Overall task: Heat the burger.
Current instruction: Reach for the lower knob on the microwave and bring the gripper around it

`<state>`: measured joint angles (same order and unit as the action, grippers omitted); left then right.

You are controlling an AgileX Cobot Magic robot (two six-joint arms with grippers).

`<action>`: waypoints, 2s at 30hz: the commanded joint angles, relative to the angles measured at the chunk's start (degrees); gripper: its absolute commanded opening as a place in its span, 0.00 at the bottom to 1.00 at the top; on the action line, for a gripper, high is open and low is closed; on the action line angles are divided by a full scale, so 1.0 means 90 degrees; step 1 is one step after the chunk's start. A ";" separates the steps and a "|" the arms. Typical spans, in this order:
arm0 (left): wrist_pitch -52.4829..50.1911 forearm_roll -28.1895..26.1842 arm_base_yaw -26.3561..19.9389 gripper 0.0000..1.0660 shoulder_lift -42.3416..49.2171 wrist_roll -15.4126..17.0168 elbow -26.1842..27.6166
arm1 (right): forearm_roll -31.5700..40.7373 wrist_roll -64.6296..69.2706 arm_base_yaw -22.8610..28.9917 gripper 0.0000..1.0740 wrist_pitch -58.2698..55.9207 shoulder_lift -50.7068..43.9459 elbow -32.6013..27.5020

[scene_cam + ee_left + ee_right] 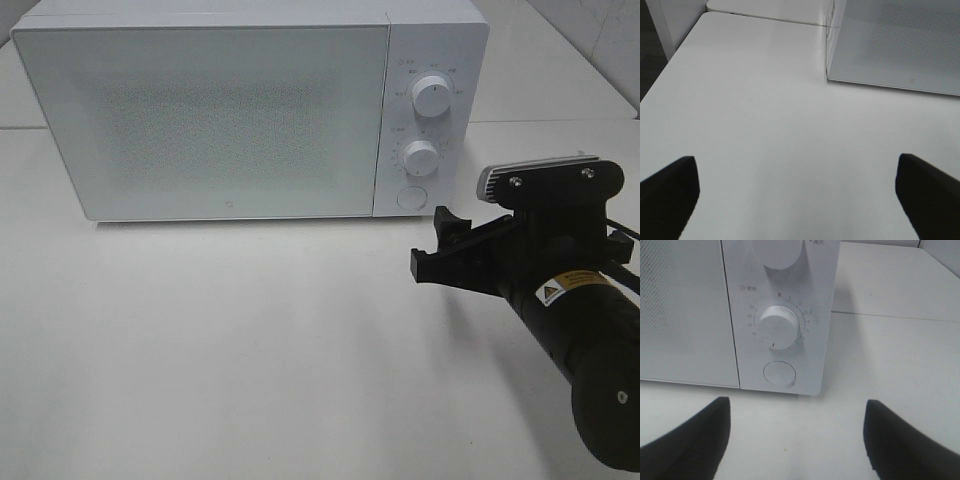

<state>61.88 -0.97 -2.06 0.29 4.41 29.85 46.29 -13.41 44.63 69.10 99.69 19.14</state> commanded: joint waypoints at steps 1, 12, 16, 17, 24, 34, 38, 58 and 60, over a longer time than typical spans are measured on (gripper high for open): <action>-0.0070 -0.0019 -0.0019 0.94 0.0095 -0.0013 -0.0006 | -0.0045 -0.0083 0.0006 0.69 0.0999 -0.0019 0.0140; -0.0070 -0.0019 -0.0019 0.94 0.0095 -0.0013 -0.0006 | -0.0528 -0.0369 -0.0439 0.69 0.0872 0.0637 0.0700; -0.0070 -0.0019 -0.0019 0.94 0.0095 -0.0013 -0.0006 | -0.0528 -0.0624 -0.0439 0.69 0.0872 0.0955 0.0980; -0.0070 -0.0013 -0.0019 0.94 0.0095 -0.0013 -0.0006 | -0.0528 -0.0713 -0.0439 0.69 0.0872 0.1070 0.1114; -0.0070 -0.0013 -0.0019 0.94 0.0095 -0.0013 -0.0006 | -0.0465 -0.0987 -0.0516 0.69 0.0853 0.1331 0.1528; -0.0070 -0.0006 -0.0019 0.94 0.0095 -0.0013 -0.0006 | -0.0331 -0.1241 -0.0662 0.69 0.0637 0.1674 0.2171; -0.0070 -0.0006 -0.0019 0.94 0.0095 -0.0013 -0.0006 | -0.0325 -0.1222 -0.0809 0.69 0.0522 0.1738 0.2438; -0.0070 0.0006 -0.0019 0.94 0.0095 -0.0013 -0.0006 | -0.0382 -0.0446 -0.1222 0.69 0.0236 0.2292 0.3043; -0.0070 0.0006 -0.0019 0.94 0.0095 -0.0013 -0.0006 | -0.0554 -0.0395 -0.1254 0.69 0.0115 0.2330 0.3119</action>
<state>61.88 -0.86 -2.06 0.29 4.41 29.85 42.46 -17.76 34.21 68.98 120.66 45.84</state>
